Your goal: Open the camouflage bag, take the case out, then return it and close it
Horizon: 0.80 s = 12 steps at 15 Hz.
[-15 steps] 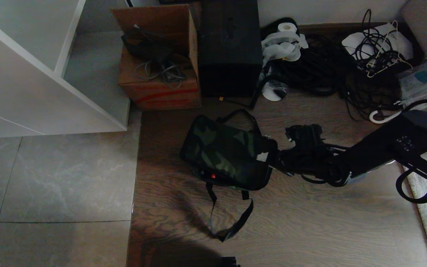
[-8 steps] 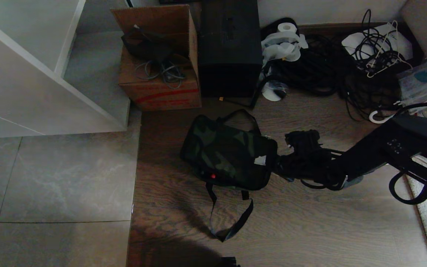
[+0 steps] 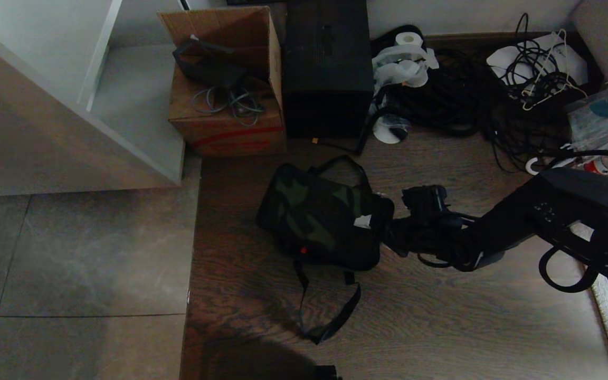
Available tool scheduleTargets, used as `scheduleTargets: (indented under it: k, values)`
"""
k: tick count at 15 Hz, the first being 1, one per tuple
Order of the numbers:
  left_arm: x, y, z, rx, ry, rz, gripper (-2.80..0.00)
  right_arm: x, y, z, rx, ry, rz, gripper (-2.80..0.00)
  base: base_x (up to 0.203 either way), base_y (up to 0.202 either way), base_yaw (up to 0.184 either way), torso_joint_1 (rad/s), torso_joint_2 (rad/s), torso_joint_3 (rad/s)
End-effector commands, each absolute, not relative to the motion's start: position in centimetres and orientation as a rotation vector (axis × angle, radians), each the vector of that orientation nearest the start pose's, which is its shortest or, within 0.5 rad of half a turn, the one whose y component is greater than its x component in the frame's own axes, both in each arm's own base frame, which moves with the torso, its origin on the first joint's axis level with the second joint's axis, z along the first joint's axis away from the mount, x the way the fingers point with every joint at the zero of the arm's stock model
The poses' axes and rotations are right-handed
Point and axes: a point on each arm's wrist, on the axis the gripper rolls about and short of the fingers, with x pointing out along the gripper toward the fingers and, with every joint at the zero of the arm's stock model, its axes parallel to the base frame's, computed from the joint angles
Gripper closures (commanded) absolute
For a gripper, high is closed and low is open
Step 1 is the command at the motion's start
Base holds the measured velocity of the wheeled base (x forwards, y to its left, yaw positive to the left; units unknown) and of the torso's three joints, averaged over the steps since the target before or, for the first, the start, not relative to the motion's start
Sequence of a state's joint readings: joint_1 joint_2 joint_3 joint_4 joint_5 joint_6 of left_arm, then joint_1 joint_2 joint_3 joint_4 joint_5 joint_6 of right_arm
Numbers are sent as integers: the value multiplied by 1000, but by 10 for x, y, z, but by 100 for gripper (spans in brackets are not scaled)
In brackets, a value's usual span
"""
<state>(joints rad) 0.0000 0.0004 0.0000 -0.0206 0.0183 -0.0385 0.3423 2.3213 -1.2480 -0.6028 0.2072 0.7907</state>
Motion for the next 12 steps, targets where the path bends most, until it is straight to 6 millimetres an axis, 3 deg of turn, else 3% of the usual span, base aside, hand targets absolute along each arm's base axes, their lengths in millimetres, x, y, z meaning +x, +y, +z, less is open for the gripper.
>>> scheduleTargets:
  k: [1,12]
  values:
    - [-22,0,75,-38,-13,18,0,422,157,62,769,645,328,-280,0,0,0,0,0,0]
    - [-22,0,75,-39,-13,18,0,421,167,75,870,645,333,-280,0,0,0,0,0,0]
